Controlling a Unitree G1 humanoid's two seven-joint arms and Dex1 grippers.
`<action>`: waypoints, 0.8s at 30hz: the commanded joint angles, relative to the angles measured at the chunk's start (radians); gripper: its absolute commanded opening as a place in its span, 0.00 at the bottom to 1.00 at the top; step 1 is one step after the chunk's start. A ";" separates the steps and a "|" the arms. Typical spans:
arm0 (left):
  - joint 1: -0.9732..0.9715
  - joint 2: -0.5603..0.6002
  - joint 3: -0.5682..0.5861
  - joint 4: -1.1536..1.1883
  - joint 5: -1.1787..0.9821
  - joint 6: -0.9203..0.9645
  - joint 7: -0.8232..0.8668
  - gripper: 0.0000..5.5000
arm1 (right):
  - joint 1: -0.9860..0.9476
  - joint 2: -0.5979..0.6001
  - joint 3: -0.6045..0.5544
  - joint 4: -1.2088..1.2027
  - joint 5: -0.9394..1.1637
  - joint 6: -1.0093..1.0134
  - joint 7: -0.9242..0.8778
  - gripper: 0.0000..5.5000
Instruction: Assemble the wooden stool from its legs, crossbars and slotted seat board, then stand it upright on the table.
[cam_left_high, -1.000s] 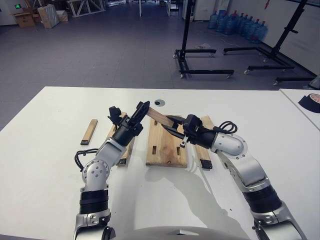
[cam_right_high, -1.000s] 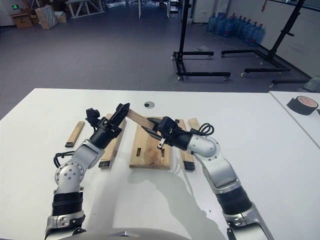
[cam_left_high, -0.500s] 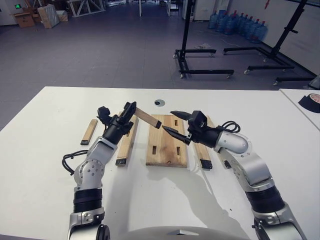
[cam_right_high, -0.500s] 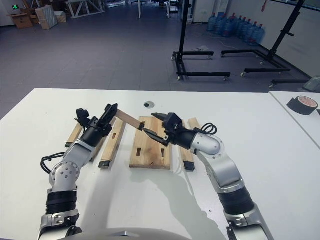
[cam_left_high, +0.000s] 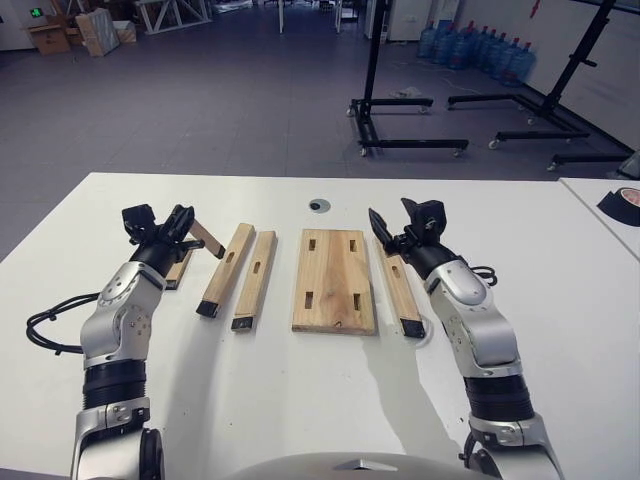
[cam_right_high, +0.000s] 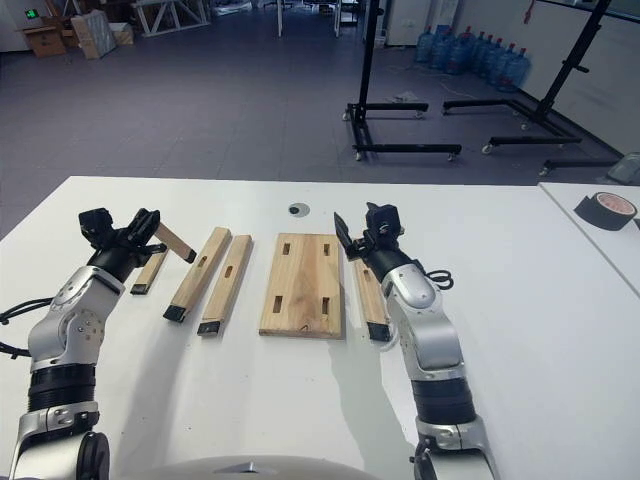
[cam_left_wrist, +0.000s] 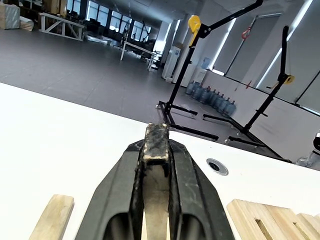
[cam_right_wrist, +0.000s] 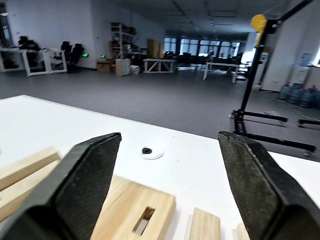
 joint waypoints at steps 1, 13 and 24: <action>-0.020 0.000 -0.021 0.024 0.047 -0.052 -0.030 0.07 | 0.002 0.027 -0.010 0.015 -0.018 -0.022 -0.036 0.64; -0.051 0.007 -0.090 0.039 0.164 -0.049 -0.044 0.07 | 0.016 0.047 0.018 0.012 -0.041 -0.039 -0.047 0.64; -0.039 -0.005 -0.149 0.101 0.255 -0.038 -0.030 0.07 | 0.015 0.054 0.034 -0.002 -0.060 -0.031 -0.042 0.64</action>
